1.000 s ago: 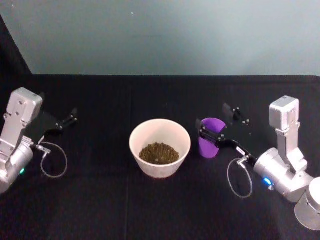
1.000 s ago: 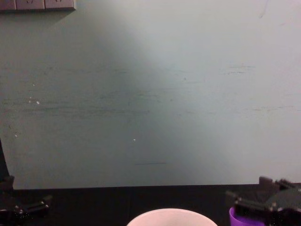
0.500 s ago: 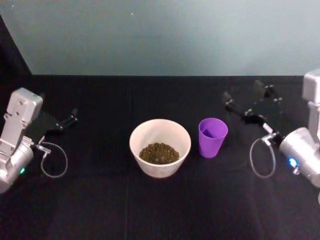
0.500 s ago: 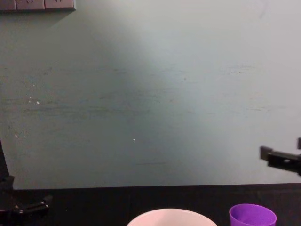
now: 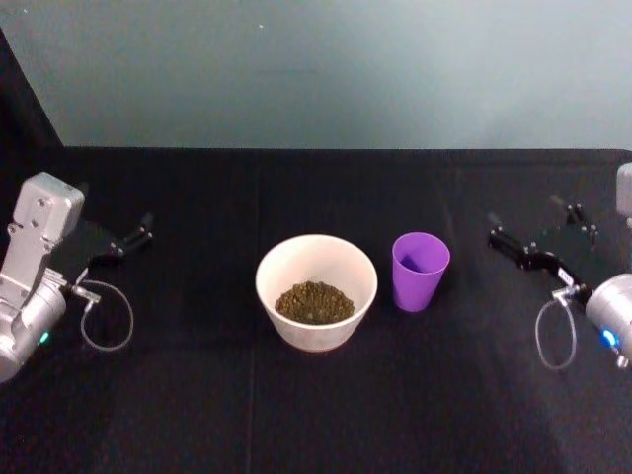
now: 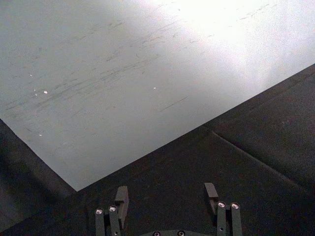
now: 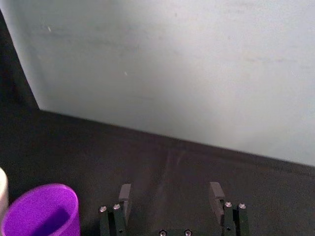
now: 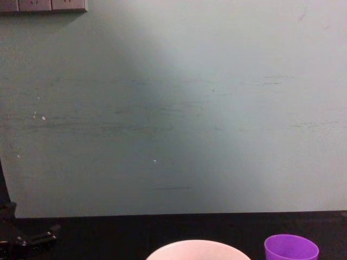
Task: Pick up the cup and pour the mung beans from the cup into the bowl.
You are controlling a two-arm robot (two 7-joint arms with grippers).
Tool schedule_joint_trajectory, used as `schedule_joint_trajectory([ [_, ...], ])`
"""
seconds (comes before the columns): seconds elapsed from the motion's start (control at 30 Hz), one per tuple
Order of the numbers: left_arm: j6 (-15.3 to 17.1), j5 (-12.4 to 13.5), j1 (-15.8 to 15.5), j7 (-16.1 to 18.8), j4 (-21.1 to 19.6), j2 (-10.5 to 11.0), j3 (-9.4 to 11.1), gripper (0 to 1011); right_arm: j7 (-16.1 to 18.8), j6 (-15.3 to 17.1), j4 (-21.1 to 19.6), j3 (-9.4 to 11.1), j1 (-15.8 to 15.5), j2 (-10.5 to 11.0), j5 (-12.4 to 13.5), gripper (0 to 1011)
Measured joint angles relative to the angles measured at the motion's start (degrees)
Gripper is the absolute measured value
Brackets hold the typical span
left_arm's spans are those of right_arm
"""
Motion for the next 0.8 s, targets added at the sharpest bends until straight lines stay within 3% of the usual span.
schedule_joint_trajectory([
  [0.27,0.00,0.00,0.00,0.00,0.00,0.00,0.00,1000,0.14,-1.45,2.68,0.19,-0.66,-1.10,-1.19,1003],
  [0.8,0.00,0.00,0.00,0.00,0.00,0.00,-0.01,1000,0.24,-1.24,2.59,0.06,-0.55,-0.94,-1.27,1003],
])
